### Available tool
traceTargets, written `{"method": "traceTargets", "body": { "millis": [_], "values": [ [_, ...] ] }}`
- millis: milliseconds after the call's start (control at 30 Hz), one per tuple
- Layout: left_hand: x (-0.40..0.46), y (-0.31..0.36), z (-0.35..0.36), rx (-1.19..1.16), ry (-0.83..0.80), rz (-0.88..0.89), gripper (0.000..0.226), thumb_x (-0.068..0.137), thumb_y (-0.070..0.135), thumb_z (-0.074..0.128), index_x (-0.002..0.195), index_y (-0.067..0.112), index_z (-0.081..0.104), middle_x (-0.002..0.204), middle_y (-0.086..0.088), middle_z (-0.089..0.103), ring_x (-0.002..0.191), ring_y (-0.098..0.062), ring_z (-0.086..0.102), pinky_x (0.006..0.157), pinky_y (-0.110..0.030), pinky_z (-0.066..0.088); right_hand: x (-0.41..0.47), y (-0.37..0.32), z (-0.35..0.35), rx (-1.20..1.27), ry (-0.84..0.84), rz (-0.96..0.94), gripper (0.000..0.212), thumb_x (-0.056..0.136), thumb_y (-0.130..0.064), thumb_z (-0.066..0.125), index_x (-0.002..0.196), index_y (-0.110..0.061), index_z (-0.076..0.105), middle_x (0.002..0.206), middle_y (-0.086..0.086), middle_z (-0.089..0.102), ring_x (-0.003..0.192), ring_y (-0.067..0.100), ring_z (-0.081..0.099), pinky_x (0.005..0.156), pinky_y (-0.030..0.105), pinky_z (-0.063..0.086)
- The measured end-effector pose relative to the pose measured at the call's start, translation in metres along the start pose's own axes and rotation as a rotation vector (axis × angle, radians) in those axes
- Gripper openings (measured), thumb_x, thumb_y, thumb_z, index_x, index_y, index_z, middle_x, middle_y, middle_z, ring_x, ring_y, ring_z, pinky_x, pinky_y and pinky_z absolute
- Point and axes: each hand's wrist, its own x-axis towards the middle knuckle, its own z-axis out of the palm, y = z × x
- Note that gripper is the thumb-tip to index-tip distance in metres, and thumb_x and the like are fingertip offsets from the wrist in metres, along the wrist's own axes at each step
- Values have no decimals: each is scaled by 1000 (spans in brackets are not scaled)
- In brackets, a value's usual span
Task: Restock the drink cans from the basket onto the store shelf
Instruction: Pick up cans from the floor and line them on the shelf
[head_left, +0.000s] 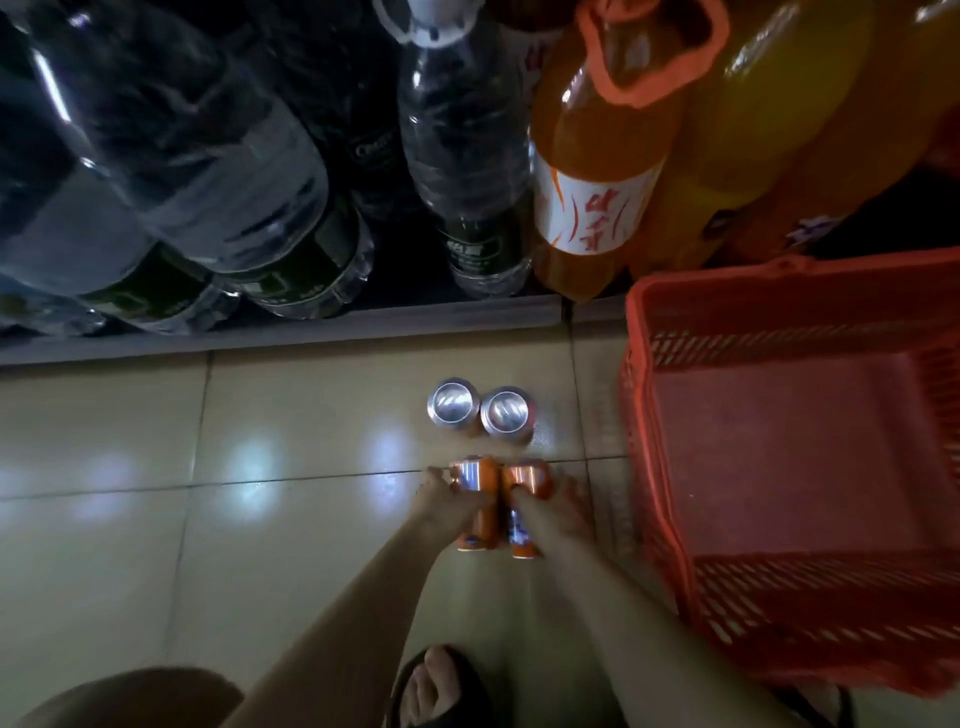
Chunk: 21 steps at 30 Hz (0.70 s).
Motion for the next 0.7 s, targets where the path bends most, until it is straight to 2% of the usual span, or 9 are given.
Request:
{"method": "traceTargets", "body": {
  "millis": [100, 167, 200, 233, 367, 500, 567, 633, 700],
  "values": [
    [12, -8, 6, -31, -27, 13, 71, 76, 9, 89, 136, 6, 50, 128, -14, 66, 116, -29, 66, 100, -44, 56, 10, -1, 0, -1, 20, -14, 59, 82, -40, 74, 133, -13, 60, 133, 8, 66, 117, 29, 66, 95, 29, 52],
    [14, -10, 8, -32, -34, 24, 69, 73, 10, 90, 131, 8, 53, 125, -13, 67, 114, -28, 66, 99, -43, 55, 15, 1, 1, 18, -3, 10, 35, 83, -35, 76, 111, -15, 68, 112, 7, 75, 88, 18, 72, 73, 23, 60],
    [14, -9, 8, -26, -41, 34, 68, 70, 12, 91, 126, 10, 53, 125, -12, 68, 114, -28, 66, 100, -43, 55, 13, 1, 1, 28, -28, 15, 15, 87, -27, 75, 94, -18, 66, 95, 4, 74, 70, 10, 67, 56, 15, 55],
    [15, -9, 8, -12, -45, 44, 64, 68, 14, 91, 120, 13, 54, 123, -11, 68, 114, -28, 66, 100, -43, 55, 13, 2, 2, 42, -53, 22, 14, 90, -21, 75, 84, -21, 62, 84, 0, 70, 61, 3, 59, 46, 10, 47],
    [23, -11, 12, 9, -37, 84, 52, 65, 20, 90, 99, 22, 50, 113, -8, 64, 104, -23, 61, 88, -32, 51, 22, 4, 4, 88, -59, 5, 25, 85, -24, 82, 90, -25, 57, 97, 0, 70, 83, 14, 63, 70, 22, 50],
    [24, -11, 11, -50, -68, 58, 56, 43, 33, 84, 94, 18, 67, 108, -9, 74, 101, -25, 70, 91, -40, 60, 29, 11, 4, 128, -101, 6, 36, 80, -33, 85, 110, -18, 73, 106, 3, 76, 98, 20, 72, 94, 40, 58],
    [18, -12, 8, -122, -111, 29, 56, 39, 29, 81, 92, 15, 74, 98, -12, 78, 91, -28, 75, 78, -44, 65, 23, 14, 3, 255, -111, 2, 41, 78, -31, 86, 114, -18, 73, 106, 7, 78, 96, 24, 75, 92, 46, 60],
    [13, -16, 5, -246, -167, -11, 69, 40, 23, 80, 106, 9, 71, 99, -17, 76, 80, -29, 74, 52, -35, 60, 17, 17, 1, 453, -137, 63, 48, 67, -35, 86, 108, -12, 75, 103, 12, 78, 91, 30, 76, 83, 44, 63],
    [14, -24, 2, -347, -203, 8, 83, 40, 19, 80, 120, 9, 63, 108, -22, 73, 84, -32, 71, 54, -34, 57, 7, 18, -2, 633, -223, 133, 39, 79, -37, 75, 105, -8, 73, 100, 14, 74, 82, 29, 73, 73, 37, 59]
  ]
}}
